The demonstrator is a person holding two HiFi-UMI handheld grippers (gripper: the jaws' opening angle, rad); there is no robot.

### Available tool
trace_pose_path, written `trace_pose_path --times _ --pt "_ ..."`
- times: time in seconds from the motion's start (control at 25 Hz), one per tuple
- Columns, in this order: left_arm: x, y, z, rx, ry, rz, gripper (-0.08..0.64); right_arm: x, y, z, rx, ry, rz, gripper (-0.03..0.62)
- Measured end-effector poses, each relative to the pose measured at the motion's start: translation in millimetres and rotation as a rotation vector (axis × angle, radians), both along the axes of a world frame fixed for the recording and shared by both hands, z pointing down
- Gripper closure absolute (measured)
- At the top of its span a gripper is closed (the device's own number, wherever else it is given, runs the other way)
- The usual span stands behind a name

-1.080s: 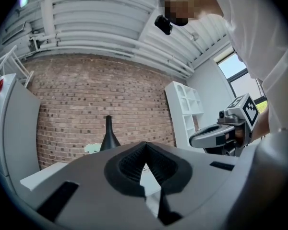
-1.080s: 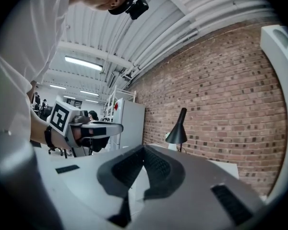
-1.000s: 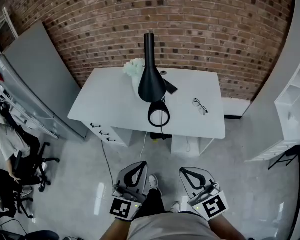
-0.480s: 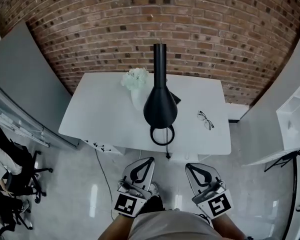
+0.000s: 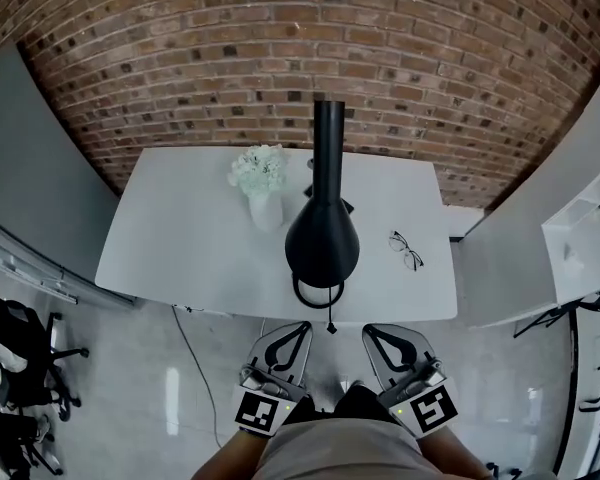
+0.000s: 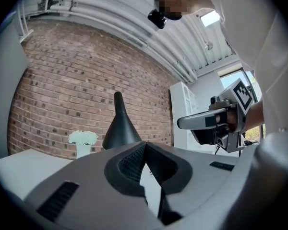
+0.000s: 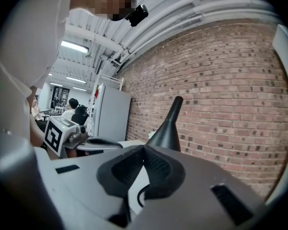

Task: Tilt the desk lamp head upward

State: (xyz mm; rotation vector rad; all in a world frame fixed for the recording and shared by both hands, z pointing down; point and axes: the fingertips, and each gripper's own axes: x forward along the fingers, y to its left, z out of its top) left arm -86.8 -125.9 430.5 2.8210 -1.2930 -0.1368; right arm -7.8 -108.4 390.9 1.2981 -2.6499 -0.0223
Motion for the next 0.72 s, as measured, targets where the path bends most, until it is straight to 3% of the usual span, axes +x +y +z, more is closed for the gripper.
trace_pose_path --times 0.56,0.72 --pt "24.4 -53.9 55.0 -0.049 -0.074 -0.140 0.557 33.9 -45.5 7.2 -0.022 -0.028 -0.061 0.577" --pt "28.5 -70.9 72.2 -0.044 -0.033 -0.167 0.557 39.7 -51.7 17.6 -0.009 -0.021 -0.066 0.577"
